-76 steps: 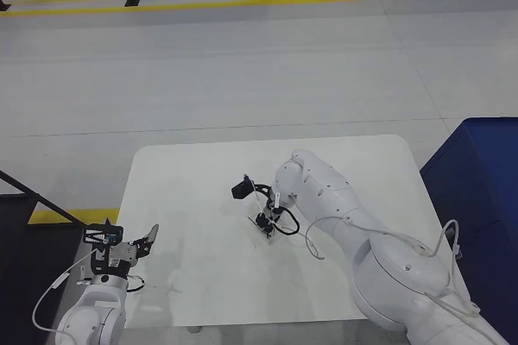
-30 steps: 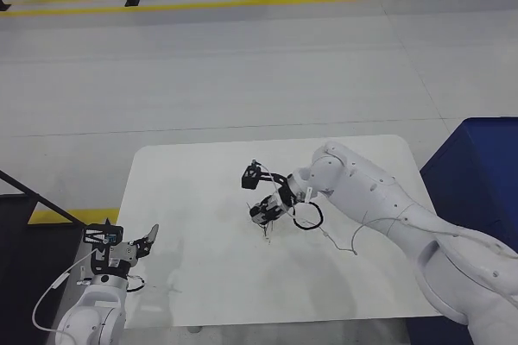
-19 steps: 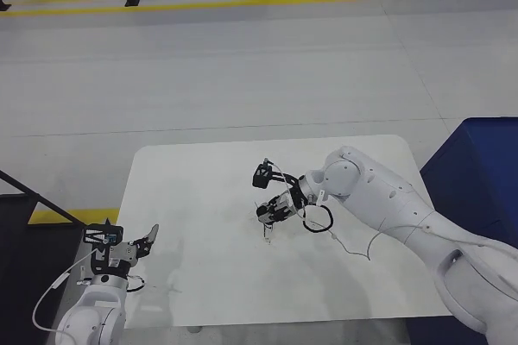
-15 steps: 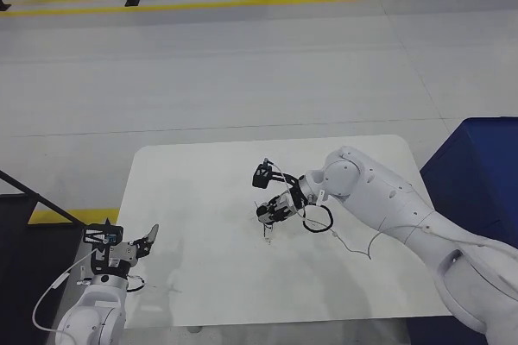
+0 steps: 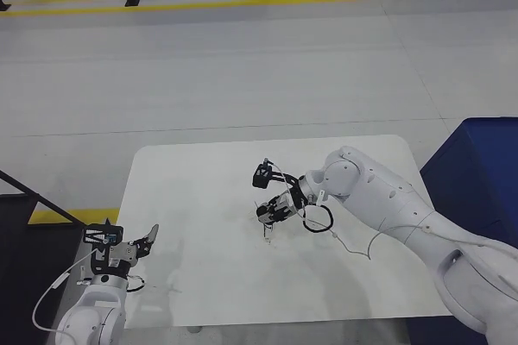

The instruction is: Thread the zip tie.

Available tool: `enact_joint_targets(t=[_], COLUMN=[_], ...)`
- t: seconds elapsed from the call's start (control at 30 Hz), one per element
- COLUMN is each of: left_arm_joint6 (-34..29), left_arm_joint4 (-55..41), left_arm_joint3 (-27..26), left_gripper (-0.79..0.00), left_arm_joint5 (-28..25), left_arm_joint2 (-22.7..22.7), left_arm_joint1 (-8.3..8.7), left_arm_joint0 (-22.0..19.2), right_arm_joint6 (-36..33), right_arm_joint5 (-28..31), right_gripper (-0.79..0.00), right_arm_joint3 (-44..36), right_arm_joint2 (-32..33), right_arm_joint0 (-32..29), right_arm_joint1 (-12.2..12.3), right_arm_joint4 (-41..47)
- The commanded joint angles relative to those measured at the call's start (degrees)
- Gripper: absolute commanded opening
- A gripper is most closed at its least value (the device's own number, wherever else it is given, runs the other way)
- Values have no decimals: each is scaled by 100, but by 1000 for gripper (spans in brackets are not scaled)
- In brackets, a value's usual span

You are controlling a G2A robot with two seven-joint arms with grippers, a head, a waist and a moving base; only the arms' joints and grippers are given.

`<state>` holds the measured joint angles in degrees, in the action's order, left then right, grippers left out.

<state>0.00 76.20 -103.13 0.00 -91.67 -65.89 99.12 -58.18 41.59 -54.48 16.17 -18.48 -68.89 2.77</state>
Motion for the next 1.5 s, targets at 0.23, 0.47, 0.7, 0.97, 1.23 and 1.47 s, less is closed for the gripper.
enact_joint_targets(t=[0.23, 0.47, 0.7, 0.97, 1.23, 1.47], left_arm_joint6=[0, 0, 0, -84, 85, 85], left_arm_joint4=[0, 0, 0, -442, -2198, -2198], left_arm_joint3=[0, 0, 0, -160, -940, -940], left_gripper=[0, 0, 0, 0, 0, 0], left_arm_joint5=[0, 0, 0, -540, -1347, -1347], left_arm_joint2=[0, 0, 0, 118, 398, 398], left_arm_joint1=[0, 0, 0, -7, -79, -79], left_arm_joint0=[0, 0, 0, 108, 647, 647], right_arm_joint6=[0, 846, 1560, 2054, 2539, 2563], right_arm_joint5=[0, 967, 1641, 1641, 1641, 1618], right_gripper=[-785, -785, -785, -785, -785, -785], right_arm_joint3=[0, -398, -463, -677, -1496, -1511], right_arm_joint2=[0, 223, 386, 676, 1548, 1550], right_arm_joint0=[0, -300, -427, -556, -1003, -1025], right_arm_joint1=[0, -6, -147, -95, 285, 284], right_arm_joint4=[0, -20, -195, 94, -463, -457])
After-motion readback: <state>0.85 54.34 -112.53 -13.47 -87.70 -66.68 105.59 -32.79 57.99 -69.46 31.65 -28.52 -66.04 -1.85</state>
